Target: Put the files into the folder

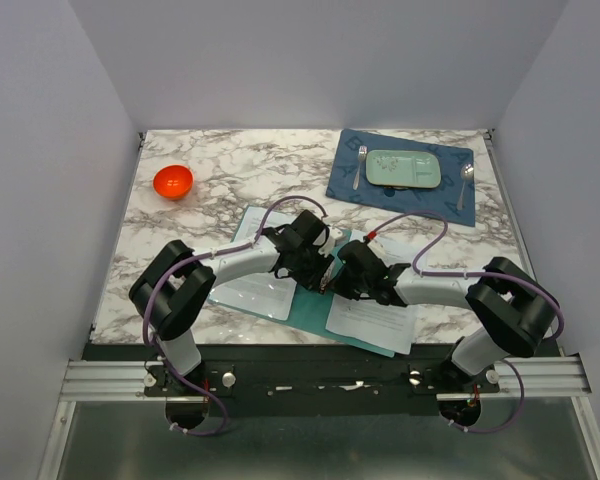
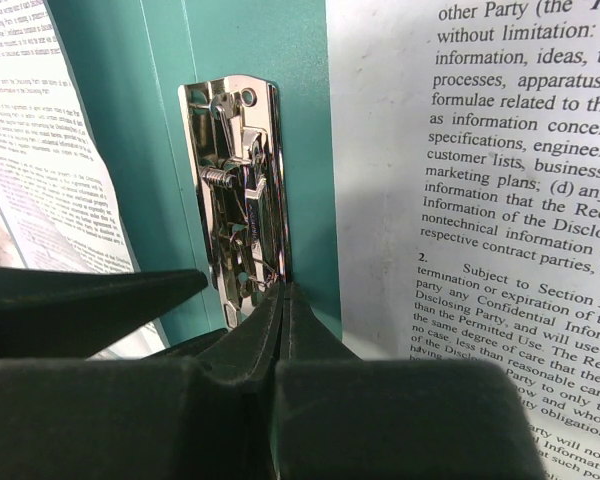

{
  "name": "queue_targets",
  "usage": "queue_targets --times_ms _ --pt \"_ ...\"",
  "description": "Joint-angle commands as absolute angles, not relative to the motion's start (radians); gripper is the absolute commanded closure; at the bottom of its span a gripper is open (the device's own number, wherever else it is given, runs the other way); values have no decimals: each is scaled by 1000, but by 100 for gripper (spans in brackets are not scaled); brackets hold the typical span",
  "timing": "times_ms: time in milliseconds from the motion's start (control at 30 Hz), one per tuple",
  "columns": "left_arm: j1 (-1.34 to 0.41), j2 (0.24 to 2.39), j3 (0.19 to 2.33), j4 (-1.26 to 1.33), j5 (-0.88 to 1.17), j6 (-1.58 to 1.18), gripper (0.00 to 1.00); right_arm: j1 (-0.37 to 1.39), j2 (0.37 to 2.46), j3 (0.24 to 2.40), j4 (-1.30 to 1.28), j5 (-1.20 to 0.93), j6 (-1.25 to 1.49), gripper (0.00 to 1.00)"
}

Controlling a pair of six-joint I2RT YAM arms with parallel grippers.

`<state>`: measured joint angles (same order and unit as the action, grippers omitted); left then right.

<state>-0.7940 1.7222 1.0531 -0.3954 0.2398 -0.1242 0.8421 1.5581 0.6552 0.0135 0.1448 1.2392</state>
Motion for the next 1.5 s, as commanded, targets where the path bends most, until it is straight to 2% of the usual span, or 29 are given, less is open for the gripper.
queue_targets --times_ms 0,300,667,1467 --pt "-779 1715 1062 -371 195 -103 53 838 1600 604 -72 158 1238 95" --pt "-773 1747 1066 -362 215 -104 59 838 1598 595 -71 156 1238 96" --pt "-773 1746 1071 -371 264 -117 62 838 1598 584 -69 153 1243 97" --pt "-793 1741 1065 -379 308 -126 61 839 1618 578 -64 144 1246 99"
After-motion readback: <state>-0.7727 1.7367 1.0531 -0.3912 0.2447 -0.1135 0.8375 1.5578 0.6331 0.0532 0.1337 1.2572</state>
